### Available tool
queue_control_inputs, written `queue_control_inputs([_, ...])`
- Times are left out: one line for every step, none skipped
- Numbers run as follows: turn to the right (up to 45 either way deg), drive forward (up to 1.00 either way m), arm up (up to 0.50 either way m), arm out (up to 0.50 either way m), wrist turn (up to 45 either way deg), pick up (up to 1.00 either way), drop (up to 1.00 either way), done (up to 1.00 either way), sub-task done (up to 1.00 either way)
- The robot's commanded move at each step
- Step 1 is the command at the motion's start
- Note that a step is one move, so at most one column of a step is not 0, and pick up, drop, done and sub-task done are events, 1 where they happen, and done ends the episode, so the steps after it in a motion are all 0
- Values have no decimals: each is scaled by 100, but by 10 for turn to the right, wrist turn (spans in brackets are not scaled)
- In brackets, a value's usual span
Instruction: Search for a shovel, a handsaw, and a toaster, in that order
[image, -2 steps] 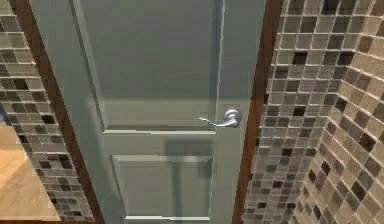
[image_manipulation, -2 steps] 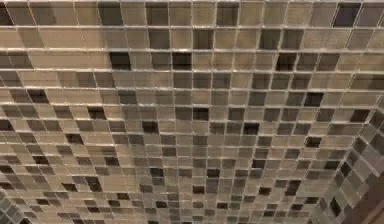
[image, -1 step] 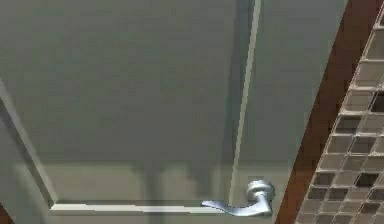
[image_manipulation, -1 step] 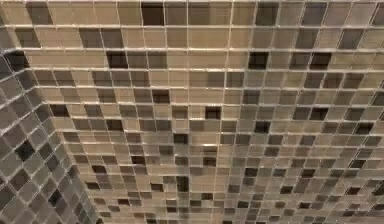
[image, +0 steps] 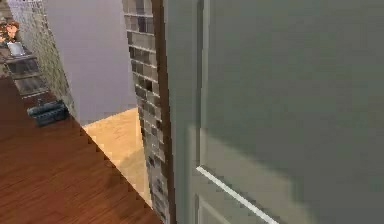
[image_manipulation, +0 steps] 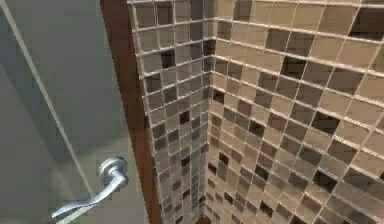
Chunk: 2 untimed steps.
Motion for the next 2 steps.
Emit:
queue_control_inputs([-390,0,0,0,0,0,0,0,0])
queue_control_inputs([0,100,0,0,0,0,0,0,0])
